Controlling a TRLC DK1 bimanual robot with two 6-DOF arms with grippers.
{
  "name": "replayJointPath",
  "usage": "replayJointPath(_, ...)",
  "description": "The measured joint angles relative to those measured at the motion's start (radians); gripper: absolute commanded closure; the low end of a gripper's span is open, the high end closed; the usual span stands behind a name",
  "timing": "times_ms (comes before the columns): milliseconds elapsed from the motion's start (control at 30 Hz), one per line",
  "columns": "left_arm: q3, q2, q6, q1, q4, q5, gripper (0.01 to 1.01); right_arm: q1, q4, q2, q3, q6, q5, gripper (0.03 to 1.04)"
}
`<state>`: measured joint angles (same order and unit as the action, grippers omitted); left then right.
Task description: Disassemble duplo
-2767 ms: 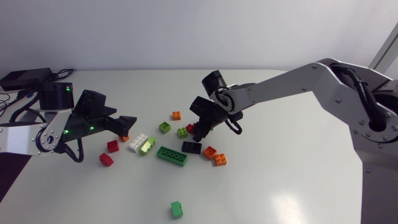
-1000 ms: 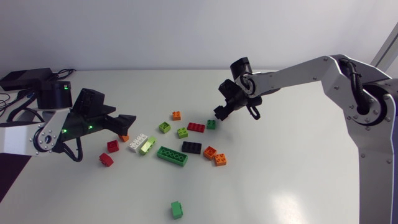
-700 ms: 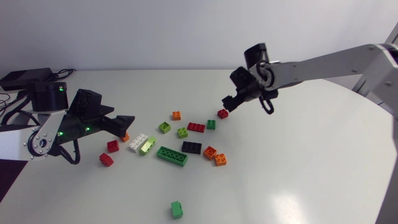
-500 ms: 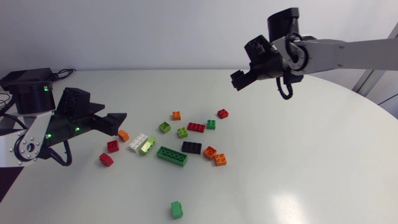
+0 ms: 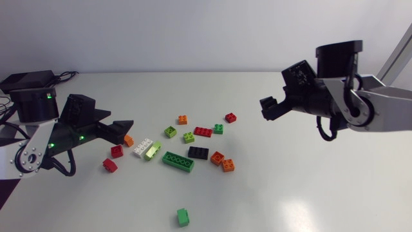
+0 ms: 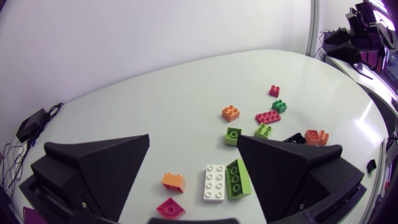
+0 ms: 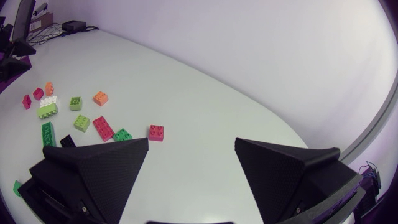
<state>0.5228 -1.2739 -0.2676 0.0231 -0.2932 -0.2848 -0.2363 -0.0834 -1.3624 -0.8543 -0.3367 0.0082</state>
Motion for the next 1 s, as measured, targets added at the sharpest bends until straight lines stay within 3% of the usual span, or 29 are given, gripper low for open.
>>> replayJointPath(67, -0.037, 0.051, 0.000, 0.003, -0.010, 0.000, 0.041, 0.011, -0.030, 0.070, 0.061, 0.003, 0.000, 0.07)
replayJointPath(200, -0.096, 0.235, 0.000, 0.003, 0.009, 0.004, 0.041, 0.066, -0.111, 0.280, 0.209, 0.127, -0.030, 0.07)
replayJointPath(333, -0.140, 0.392, 0.000, 0.019, 0.004, 0.004, 0.041, 0.106, -0.151, 0.468, 0.291, 0.186, -0.052, 0.07)
replayJointPath(567, -0.271, 0.676, 0.001, 0.024, 0.005, 0.004, 0.041, 0.082, -0.203, 0.658, 0.455, 0.225, -0.022, 0.08)
replayJointPath(633, -0.322, 0.811, 0.009, 0.015, 0.011, 0.004, 0.041, 0.048, -0.221, 0.702, 0.511, 0.225, 0.000, 0.13)
replayJointPath(767, -0.372, 0.992, 0.046, 0.000, 0.044, 0.004, 0.041, 0.003, -0.253, 0.696, 0.552, 0.226, 0.020, 0.13)
replayJointPath(867, -0.373, 1.051, 0.077, -0.040, 0.084, 0.004, 0.041, 0.000, -0.246, 0.739, 0.579, 0.226, 0.026, 0.13)
replayJointPath(1000, -0.397, 1.215, 0.124, -0.134, 0.130, 0.004, 0.041, -0.001, -0.175, 0.966, 0.632, 0.213, 0.026, 0.11)
